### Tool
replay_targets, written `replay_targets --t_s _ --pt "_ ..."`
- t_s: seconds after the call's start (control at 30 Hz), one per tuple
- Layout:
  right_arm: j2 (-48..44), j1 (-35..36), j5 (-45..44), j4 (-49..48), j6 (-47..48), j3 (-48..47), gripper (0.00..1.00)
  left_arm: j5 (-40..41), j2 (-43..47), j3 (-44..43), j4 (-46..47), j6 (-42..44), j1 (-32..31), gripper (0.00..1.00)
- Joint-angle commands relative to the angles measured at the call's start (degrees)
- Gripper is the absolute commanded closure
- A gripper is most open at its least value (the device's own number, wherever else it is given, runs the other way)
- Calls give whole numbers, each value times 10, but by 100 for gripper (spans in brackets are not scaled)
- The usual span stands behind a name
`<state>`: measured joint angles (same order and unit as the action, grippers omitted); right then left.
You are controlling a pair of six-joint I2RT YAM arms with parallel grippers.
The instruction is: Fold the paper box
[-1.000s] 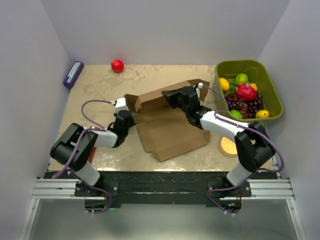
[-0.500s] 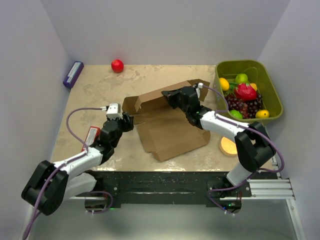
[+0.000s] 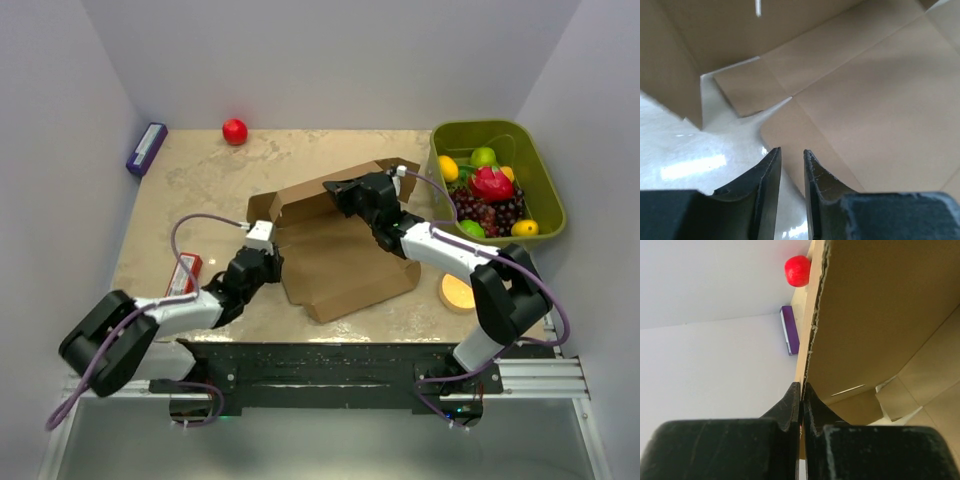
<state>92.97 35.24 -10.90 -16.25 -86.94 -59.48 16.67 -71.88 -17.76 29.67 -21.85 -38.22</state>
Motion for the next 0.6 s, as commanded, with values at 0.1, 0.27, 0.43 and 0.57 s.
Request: replay_targets --t_s 0.1,0.27,0.43,0.57 --pt "-32 2 -5 10 11 10 100 -19 -123 -96 34 5 51 75" --pt "-40 2 -14 15 17 11 100 12 -138 -100 22 -28 91 75" --pt "-37 3 -17 17 17 9 100 42 -153 -103 2 -45 104 75" --pt "-28 2 -7 16 13 7 100 57 -179 -115 -13 -53 104 76"
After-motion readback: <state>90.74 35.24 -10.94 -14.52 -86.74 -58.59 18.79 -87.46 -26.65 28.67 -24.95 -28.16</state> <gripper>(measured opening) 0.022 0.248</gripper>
